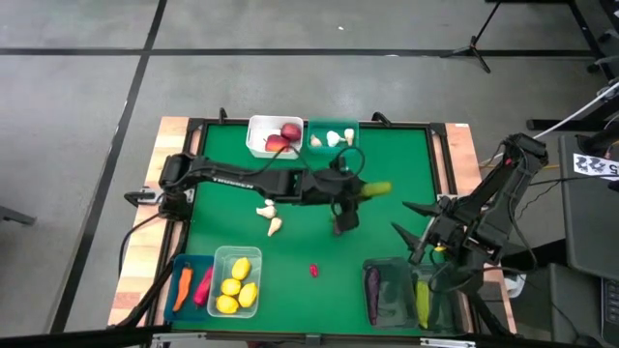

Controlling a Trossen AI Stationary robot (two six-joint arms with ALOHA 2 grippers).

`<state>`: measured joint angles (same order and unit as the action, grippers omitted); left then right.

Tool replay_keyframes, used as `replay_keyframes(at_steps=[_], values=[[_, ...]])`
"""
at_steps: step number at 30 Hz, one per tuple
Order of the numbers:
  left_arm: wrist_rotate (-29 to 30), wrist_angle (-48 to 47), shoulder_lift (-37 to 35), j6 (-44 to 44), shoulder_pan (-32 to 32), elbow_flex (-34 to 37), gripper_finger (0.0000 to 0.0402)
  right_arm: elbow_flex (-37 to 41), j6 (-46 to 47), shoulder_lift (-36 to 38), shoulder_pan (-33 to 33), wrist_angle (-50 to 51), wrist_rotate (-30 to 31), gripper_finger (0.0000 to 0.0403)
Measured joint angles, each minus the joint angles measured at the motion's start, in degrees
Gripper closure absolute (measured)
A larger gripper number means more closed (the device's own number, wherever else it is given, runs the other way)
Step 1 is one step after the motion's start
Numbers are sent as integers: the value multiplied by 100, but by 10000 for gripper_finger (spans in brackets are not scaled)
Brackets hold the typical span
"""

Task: Sort produce into baskets
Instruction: Put the cucumber into the right black bin

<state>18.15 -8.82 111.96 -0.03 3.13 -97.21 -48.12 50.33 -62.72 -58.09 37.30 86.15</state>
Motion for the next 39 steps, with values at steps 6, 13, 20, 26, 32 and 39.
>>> replay_keyframes(at_steps=[6, 13, 20, 26, 32, 39], values=[[-7, 451, -12, 154, 256, 15, 234, 0, -626, 0, 3, -561, 138, 109], [-6, 1467, -64, 813, 528, 15, 235, 0, -693, 14, 9, -597, 172, 109], [-10, 1508, -178, 1094, 553, 26, 235, -236, -970, 99, 296, -535, 171, 109], [-163, 1416, -855, 1316, 512, 22, 235, -785, -2571, 152, 752, -516, 106, 109], [-174, 370, -1963, 1737, 503, 24, 235, -1290, -4201, 723, 754, -483, -412, 109], [-269, -9, -2996, 1913, 632, 14, 235, -1504, -7734, 1673, 1414, -3231, -4326, 109]])
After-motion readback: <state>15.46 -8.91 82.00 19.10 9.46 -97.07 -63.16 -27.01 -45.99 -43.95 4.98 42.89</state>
